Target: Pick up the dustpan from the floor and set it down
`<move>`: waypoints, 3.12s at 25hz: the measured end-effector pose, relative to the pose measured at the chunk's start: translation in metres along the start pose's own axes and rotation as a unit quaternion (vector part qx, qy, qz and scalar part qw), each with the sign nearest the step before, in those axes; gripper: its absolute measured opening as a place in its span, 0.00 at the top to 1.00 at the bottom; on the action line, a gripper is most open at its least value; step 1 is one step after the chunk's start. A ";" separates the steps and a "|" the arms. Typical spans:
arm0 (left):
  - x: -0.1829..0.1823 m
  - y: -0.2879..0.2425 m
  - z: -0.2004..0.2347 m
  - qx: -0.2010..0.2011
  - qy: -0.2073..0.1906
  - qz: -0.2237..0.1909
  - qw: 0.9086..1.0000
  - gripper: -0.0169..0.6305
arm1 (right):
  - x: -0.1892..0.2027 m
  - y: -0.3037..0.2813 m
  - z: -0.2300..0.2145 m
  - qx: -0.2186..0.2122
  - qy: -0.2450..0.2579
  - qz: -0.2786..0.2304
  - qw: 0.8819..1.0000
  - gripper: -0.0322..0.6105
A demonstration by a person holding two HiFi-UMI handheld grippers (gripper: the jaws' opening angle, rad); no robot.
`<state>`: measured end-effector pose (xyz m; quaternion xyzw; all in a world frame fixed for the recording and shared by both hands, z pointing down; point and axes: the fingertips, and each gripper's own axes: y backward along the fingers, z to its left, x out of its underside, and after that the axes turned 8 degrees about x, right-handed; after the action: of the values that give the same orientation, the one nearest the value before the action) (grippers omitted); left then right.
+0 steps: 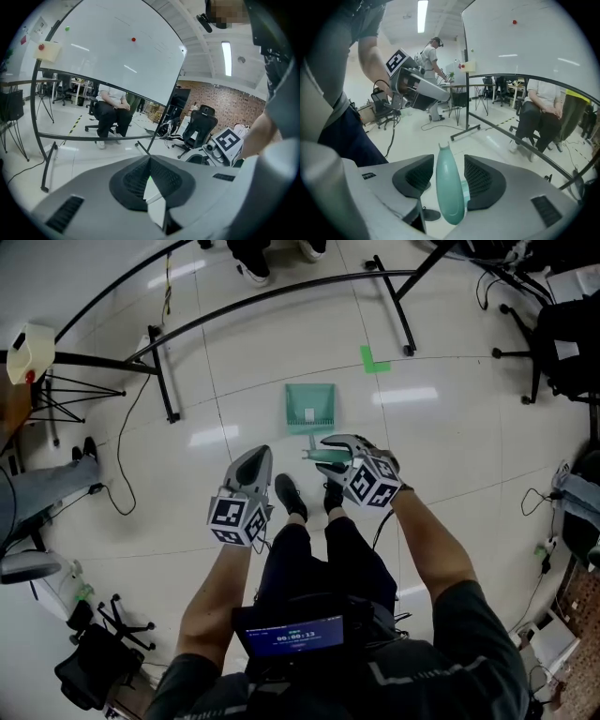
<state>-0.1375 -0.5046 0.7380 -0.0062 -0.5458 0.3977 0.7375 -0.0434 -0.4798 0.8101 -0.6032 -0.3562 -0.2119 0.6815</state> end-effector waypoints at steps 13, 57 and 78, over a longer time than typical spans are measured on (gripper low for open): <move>-0.146 0.121 -0.112 0.047 -0.054 -0.068 0.995 0.94 | -0.180 0.208 0.000 0.125 -0.080 -0.125 0.981 0.60; -0.229 0.343 -0.290 0.145 -0.151 -0.213 0.954 0.94 | -0.320 0.501 0.141 0.330 -0.107 -0.289 0.892 0.92; -0.032 0.463 -0.535 0.089 -0.161 -0.161 0.970 0.94 | -0.164 0.634 0.386 0.284 -0.122 -0.310 0.899 0.92</move>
<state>0.0247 0.0205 0.2910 0.2117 -0.6135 0.3164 0.6919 0.2160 -0.0117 0.2702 -0.2643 -0.6504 -0.2275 0.6748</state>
